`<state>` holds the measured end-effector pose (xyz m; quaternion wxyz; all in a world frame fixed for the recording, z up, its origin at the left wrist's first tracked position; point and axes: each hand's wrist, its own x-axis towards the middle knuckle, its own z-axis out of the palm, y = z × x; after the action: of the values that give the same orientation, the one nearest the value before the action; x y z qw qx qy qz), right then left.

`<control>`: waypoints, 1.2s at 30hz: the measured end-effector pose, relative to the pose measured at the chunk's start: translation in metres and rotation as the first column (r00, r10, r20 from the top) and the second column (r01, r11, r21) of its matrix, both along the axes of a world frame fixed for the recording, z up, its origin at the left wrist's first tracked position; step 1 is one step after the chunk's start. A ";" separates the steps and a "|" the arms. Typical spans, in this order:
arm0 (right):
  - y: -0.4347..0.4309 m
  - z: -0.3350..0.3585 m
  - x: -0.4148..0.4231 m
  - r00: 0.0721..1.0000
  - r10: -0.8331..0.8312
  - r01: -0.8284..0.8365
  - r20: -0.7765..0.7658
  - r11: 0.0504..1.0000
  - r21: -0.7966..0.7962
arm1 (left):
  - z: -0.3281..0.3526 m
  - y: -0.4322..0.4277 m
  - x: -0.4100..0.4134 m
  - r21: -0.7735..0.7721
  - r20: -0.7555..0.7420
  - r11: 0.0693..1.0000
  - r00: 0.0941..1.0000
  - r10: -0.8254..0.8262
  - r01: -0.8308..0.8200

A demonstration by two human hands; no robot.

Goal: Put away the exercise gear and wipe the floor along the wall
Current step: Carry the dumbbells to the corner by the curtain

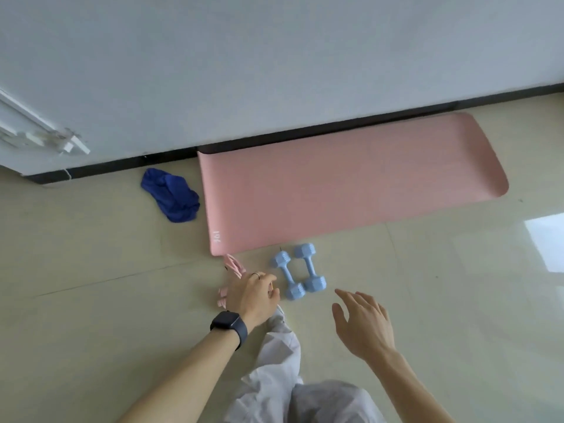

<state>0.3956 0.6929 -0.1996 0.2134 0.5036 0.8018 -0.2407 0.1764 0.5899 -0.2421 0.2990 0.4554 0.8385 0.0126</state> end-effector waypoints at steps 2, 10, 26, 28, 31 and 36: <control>0.020 -0.025 -0.007 1.000 0.021 -0.020 0.017 0.999 -0.030 | -0.029 0.014 0.001 -0.056 0.035 0.998 0.999 0.036 -0.034; 0.093 -0.188 -0.022 0.992 0.041 -0.006 0.121 0.960 -0.280 | -0.174 0.046 0.015 -0.250 0.130 0.959 0.976 0.173 -0.136; 0.153 -0.553 -0.052 0.934 -0.320 0.356 0.161 0.781 -0.512 | -0.509 0.082 0.065 -0.518 0.378 0.451 0.278 0.883 -0.726; 0.153 -0.585 -0.058 0.890 -0.415 0.447 0.187 0.717 -0.535 | -0.542 0.090 0.067 -0.510 0.378 0.385 0.202 0.904 -0.769; 0.148 -0.624 -0.062 0.852 -0.492 0.497 0.177 0.659 -0.564 | -0.580 0.098 0.068 -0.471 0.367 0.308 0.134 0.921 -0.827; 0.140 -0.659 -0.059 0.849 -0.521 0.477 0.089 0.682 -0.555 | -0.610 0.104 0.074 -0.372 0.425 0.272 0.098 0.900 -0.887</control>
<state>0.3363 0.8328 -0.8590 0.2465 0.6083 0.5355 -0.5315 0.2508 0.6936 -0.8526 0.4664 -0.1752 0.8075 0.3156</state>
